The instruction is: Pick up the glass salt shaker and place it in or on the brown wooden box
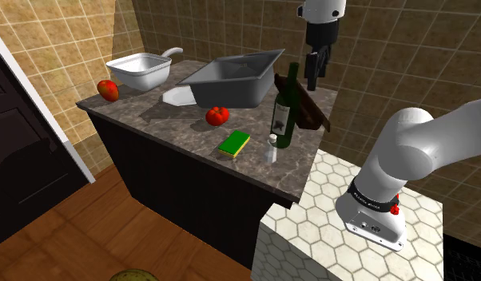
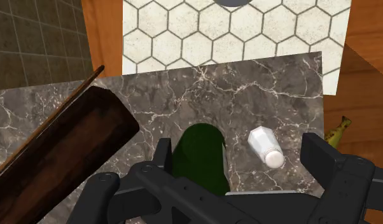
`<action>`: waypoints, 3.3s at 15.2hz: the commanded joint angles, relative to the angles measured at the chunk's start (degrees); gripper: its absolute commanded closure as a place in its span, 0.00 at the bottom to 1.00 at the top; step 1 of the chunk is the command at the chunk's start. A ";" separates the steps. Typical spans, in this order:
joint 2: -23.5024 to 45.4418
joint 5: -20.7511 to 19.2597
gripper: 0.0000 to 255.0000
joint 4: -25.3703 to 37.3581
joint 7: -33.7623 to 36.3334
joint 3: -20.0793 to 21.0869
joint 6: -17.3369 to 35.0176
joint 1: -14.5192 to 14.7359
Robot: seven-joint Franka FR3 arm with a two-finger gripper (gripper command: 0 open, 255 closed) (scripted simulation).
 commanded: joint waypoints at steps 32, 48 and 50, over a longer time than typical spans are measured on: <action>6.86 13.60 0.00 -33.89 26.64 17.91 59.63 0.02; 3.00 13.19 1.00 -31.77 26.03 16.67 53.70 0.23; 1.71 12.98 1.00 -30.81 25.82 16.22 51.47 0.24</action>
